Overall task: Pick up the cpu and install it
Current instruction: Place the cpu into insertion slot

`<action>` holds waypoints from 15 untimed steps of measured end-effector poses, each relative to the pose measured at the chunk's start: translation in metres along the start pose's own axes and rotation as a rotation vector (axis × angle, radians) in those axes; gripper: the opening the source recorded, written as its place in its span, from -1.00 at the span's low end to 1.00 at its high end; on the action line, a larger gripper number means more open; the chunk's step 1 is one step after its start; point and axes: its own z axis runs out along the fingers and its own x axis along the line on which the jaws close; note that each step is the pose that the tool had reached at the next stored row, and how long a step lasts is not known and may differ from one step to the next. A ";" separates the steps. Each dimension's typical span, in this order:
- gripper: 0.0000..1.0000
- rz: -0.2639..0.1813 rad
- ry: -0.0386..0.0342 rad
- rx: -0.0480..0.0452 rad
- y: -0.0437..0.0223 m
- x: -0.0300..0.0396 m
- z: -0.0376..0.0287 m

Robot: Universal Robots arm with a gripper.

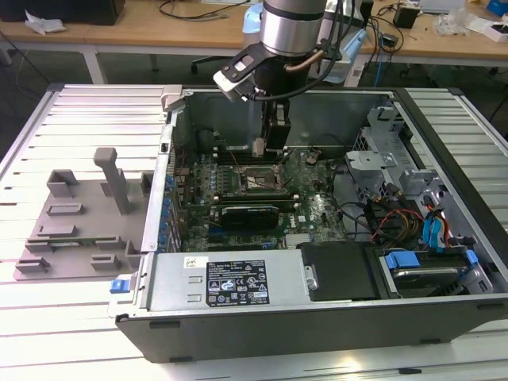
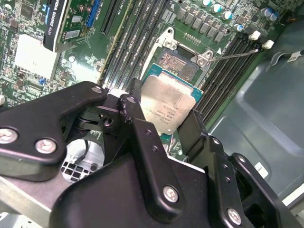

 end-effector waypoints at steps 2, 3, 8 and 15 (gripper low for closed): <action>0.09 0.000 0.0000 0.0000 0.0001 0.0001 0.0020; 0.09 0.000 0.0000 0.0000 0.0002 0.0001 0.0030; 0.09 0.000 0.0000 0.0000 0.0003 0.0002 0.0063; 0.09 0.000 -0.0003 0.0000 0.0009 0.0004 0.0099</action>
